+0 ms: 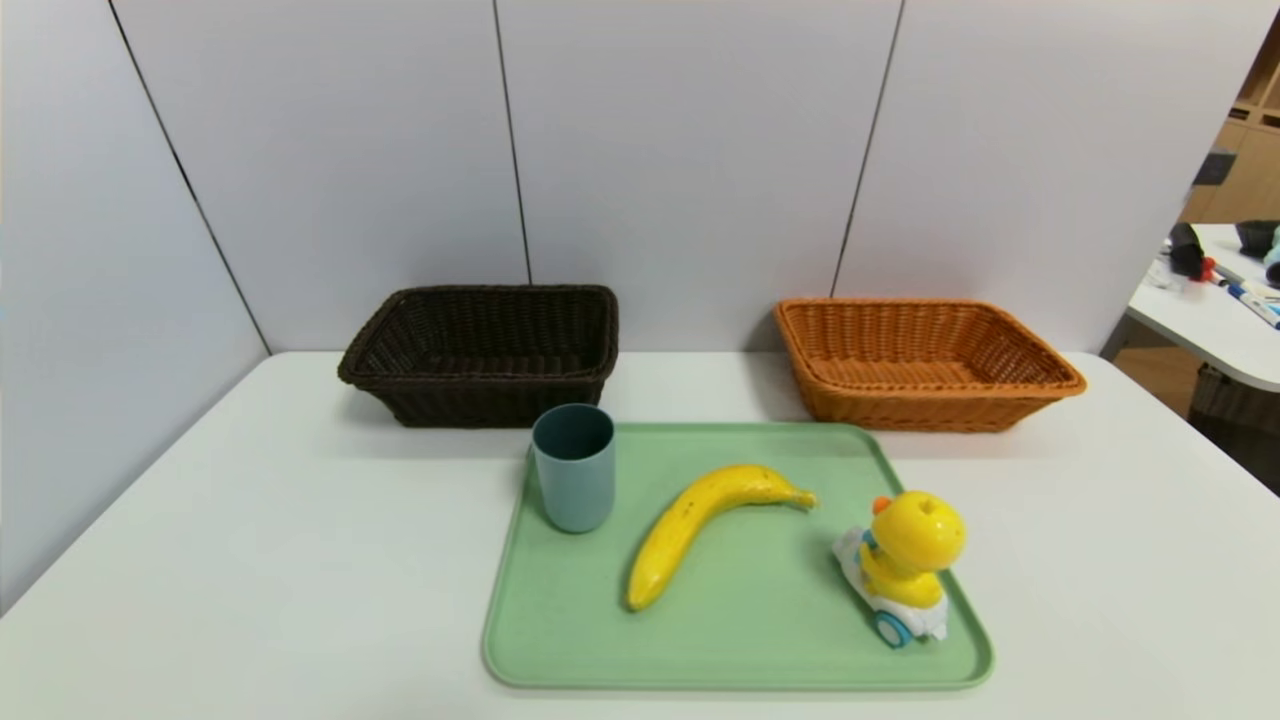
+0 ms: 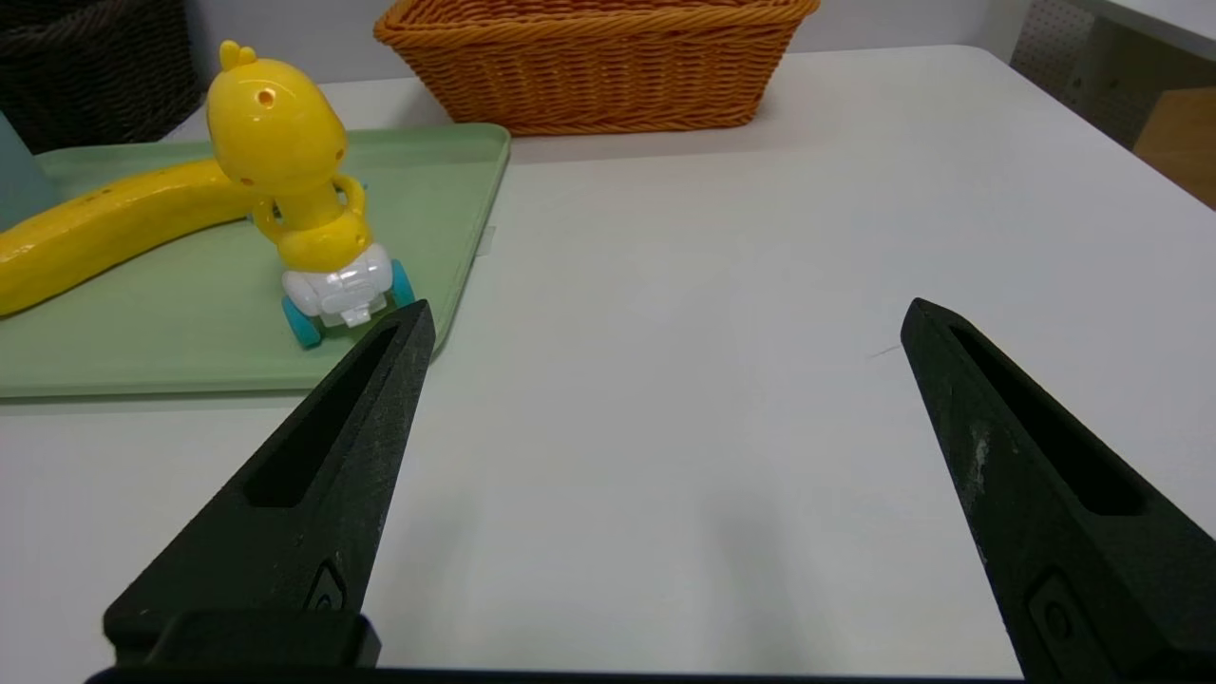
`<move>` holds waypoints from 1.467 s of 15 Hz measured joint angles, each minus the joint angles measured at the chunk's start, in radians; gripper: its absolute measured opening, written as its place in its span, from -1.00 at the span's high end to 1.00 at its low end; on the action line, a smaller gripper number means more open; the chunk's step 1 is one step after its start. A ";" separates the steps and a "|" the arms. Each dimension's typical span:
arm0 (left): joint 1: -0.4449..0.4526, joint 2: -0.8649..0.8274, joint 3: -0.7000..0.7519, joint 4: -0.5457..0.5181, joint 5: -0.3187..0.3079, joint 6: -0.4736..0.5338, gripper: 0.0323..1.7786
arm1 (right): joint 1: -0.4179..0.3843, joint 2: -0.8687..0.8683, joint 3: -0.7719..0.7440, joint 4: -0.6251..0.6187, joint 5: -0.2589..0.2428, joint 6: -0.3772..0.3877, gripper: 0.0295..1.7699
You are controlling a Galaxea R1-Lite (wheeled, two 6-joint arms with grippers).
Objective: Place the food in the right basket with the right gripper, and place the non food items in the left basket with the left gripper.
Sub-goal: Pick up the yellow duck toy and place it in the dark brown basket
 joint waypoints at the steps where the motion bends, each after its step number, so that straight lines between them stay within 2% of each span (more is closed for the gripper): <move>1: 0.000 0.000 0.000 0.000 0.000 0.000 -0.90 | 0.000 0.000 0.000 0.000 0.000 0.000 -0.91; 22: 0.000 0.000 0.000 -0.001 0.000 -0.004 -0.90 | 0.000 0.000 0.000 0.000 -0.001 0.002 -0.91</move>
